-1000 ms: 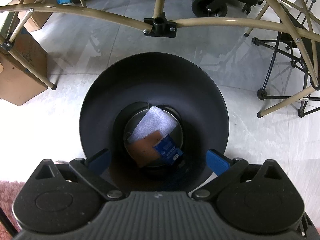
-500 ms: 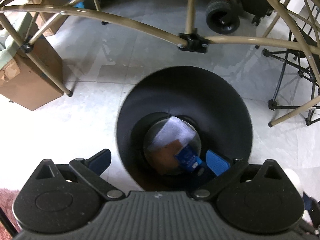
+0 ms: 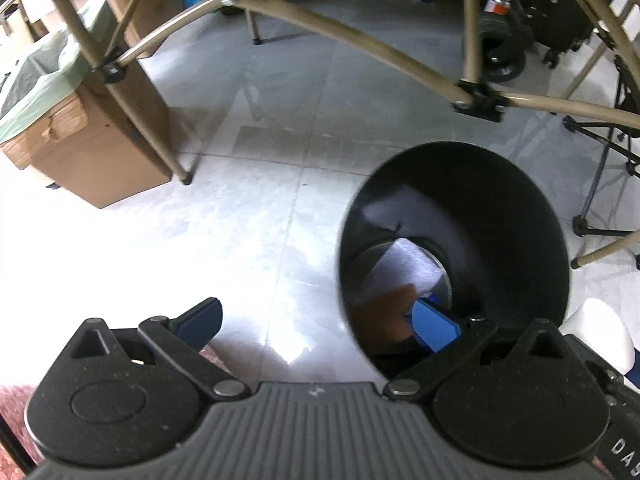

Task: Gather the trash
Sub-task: 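Withdraw the left tool while the right tool moves the foam cylinder over the bin, then open the right tool to drop the white foam cylinder into the bin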

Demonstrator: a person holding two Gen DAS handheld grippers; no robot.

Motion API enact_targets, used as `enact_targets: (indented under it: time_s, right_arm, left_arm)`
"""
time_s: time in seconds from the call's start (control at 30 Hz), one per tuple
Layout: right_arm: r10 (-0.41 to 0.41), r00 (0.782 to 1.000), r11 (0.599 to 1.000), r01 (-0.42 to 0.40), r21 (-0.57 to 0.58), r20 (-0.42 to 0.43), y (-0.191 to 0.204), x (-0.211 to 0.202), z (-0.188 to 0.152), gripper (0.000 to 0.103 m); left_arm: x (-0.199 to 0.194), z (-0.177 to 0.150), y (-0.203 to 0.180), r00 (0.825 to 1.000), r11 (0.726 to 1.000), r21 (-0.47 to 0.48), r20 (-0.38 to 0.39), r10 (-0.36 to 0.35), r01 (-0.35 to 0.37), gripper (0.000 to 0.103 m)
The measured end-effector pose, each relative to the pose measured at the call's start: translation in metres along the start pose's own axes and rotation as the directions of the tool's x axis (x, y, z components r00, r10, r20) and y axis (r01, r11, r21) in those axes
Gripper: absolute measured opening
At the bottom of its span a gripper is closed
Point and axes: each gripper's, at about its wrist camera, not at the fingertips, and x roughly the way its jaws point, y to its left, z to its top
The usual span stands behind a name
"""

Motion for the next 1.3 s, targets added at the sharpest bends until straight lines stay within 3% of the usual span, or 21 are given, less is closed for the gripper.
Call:
enact_targets:
  time_s: [0.47, 0.97, 1.3]
  right_arm:
    - [0.027, 0.994, 0.996, -0.035, -0.078, -0.105, 0.043, 0.033, 0.029, 0.056]
    - [0.035, 0.958, 0.995, -0.059, -0.076, -0.284, 0.06, 0.083, 0.043, 0.056]
    - [0.028, 0.954, 0.996, -0.051, -0.069, -0.297, 0.059, 0.089, 0.039, 0.057]
  left_arm:
    - [0.006, -0.004, 0.049, 0.999, 0.996, -0.076, -0.014, 0.036, -0.037, 0.103]
    - [0.028, -0.007, 0.079, 0.994, 0.989, -0.114, -0.063, 0.089, -0.096, 0.103]
    - [0.029, -0.007, 0.081, 0.995, 0.99, -0.111, -0.064, 0.082, -0.089, 0.103]
